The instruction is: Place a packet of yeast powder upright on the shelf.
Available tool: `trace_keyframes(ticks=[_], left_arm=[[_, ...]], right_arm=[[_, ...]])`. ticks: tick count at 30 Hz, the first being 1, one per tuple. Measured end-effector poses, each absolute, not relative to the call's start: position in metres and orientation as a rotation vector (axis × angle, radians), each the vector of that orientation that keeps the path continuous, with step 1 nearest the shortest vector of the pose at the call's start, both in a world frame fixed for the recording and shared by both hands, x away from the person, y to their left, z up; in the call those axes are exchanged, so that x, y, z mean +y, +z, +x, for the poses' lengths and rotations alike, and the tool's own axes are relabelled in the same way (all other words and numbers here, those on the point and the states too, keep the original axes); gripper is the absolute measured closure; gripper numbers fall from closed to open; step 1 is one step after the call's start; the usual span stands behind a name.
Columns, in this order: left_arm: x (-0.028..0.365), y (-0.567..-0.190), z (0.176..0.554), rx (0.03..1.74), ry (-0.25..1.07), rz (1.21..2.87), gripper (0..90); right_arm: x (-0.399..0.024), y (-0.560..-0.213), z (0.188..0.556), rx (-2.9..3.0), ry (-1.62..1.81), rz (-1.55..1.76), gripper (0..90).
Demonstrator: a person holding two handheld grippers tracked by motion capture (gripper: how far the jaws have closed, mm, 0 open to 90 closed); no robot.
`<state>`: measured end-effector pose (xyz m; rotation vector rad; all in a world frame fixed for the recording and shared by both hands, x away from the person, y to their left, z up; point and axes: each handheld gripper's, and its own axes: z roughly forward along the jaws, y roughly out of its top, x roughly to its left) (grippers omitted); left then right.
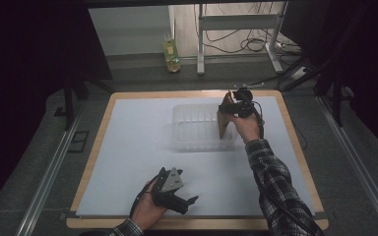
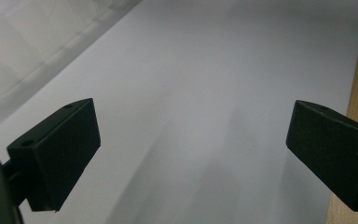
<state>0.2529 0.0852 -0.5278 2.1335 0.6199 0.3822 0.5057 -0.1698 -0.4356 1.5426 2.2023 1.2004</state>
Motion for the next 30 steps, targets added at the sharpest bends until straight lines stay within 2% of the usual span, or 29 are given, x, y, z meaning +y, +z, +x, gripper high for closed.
trace_keyframes(ticks=[10, 22, 30], left_arm=[[0.0868, -0.5269, 0.2533, 0.623, 0.391, 2.126, 2.7], [0.0894, -0.5288, 0.2562, 0.633, 0.393, 2.137, 2.0], [0.0894, -0.5312, 0.2582, 0.653, 0.396, 2.142, 0.6]], right_arm=[[-0.1683, -0.4391, 0.5032, 2.218, 1.156, 1.516, 57.7], [-0.1650, -0.4353, 0.5003, 2.262, 1.105, 1.392, 34.7], [-0.1657, -0.4341, 0.4969, 2.287, 1.100, 1.342, 27.4]])
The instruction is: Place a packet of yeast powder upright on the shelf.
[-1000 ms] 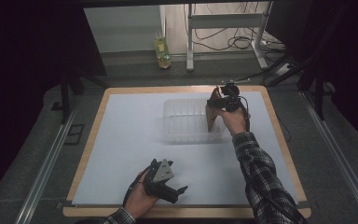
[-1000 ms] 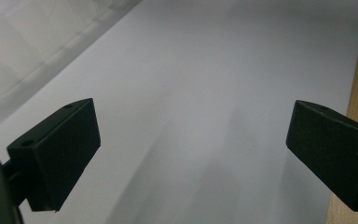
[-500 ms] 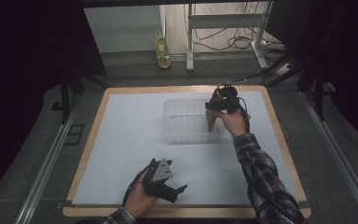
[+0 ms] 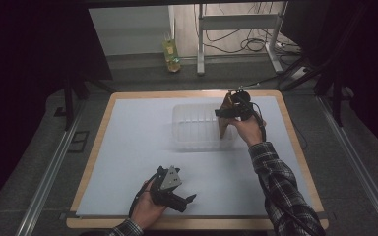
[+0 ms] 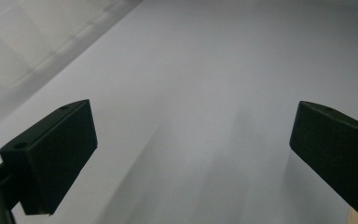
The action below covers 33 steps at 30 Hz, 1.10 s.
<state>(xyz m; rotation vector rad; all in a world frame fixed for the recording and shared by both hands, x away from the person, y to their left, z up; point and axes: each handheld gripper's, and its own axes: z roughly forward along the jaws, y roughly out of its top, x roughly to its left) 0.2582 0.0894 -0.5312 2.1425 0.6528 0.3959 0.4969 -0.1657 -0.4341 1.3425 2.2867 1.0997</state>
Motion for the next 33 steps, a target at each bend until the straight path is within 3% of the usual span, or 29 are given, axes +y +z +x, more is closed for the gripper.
trace_keyframes(ticks=[15, 33], left_arm=[[0.094, -0.532, 0.262, 0.673, 0.372, 2.110, 0.0], [0.092, -0.532, 0.261, 0.644, 0.373, 2.110, 0.0]], right_arm=[[-0.168, -0.420, 0.487, 2.328, 1.122, 1.243, 17.8], [-0.177, -0.416, 0.467, 2.357, 1.152, 1.163, 14.1]])
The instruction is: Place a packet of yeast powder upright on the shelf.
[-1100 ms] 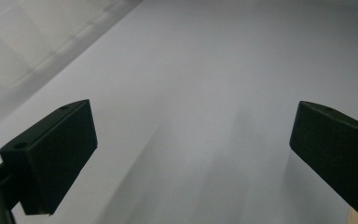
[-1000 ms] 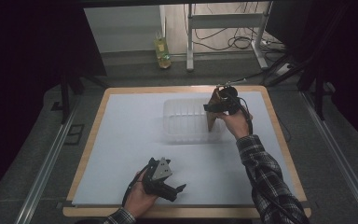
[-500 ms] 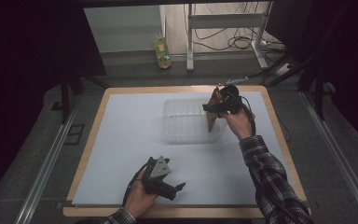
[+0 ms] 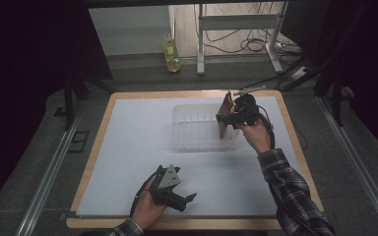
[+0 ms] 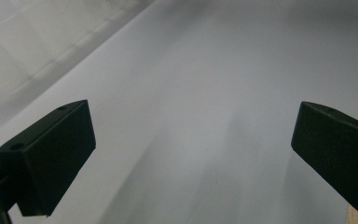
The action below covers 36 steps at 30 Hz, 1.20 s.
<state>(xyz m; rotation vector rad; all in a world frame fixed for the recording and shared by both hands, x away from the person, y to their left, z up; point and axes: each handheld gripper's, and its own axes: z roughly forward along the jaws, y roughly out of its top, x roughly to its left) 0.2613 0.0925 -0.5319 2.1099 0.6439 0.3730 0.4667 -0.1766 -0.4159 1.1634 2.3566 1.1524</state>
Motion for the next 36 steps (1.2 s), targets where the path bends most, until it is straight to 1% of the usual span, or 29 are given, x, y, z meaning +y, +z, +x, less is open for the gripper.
trace_keyframes(ticks=[29, 36], left_arm=[[0.093, -0.529, 0.260, 0.650, 0.413, 2.092, 0.0], [0.094, -0.527, 0.260, 0.656, 0.423, 2.093, 0.0]], right_arm=[[-0.184, -0.430, 0.427, 2.438, 1.177, 1.071, 10.6], [-0.185, -0.437, 0.416, 2.469, 1.201, 1.038, 8.3]])
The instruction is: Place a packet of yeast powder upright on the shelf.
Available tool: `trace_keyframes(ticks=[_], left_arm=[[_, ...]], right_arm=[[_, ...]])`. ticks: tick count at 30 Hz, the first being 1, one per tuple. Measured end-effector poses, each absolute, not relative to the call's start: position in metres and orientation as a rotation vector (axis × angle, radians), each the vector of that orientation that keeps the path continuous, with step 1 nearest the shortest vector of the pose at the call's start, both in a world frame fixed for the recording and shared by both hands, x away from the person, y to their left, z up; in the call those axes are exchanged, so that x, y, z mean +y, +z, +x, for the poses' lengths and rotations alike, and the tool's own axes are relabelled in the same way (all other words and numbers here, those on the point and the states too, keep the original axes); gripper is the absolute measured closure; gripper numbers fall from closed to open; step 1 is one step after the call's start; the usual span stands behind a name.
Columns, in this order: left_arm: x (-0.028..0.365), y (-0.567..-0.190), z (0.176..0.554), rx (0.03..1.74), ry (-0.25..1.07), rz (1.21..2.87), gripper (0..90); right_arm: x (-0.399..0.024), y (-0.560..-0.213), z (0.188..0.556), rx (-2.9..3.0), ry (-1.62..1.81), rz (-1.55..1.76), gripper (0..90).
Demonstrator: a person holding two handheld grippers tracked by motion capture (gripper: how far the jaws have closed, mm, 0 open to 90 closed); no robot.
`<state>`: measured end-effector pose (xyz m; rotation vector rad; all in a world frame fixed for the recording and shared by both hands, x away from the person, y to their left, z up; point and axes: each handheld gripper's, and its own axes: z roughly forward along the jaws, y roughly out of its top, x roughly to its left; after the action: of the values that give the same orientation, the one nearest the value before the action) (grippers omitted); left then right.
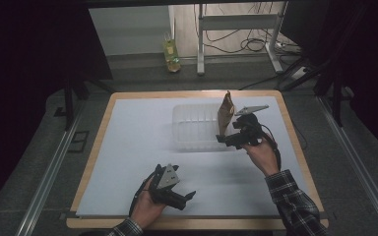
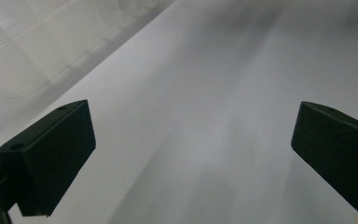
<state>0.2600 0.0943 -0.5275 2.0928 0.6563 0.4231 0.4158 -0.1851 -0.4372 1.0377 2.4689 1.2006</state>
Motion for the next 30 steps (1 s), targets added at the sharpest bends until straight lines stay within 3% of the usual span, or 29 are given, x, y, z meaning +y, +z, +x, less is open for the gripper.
trace_keyframes(ticks=[30], left_arm=[[0.101, -0.525, 0.262, 0.665, 0.448, 2.080, 0.3]], right_arm=[[-0.203, -0.458, 0.375, 2.491, 1.237, 0.947, 4.2]])
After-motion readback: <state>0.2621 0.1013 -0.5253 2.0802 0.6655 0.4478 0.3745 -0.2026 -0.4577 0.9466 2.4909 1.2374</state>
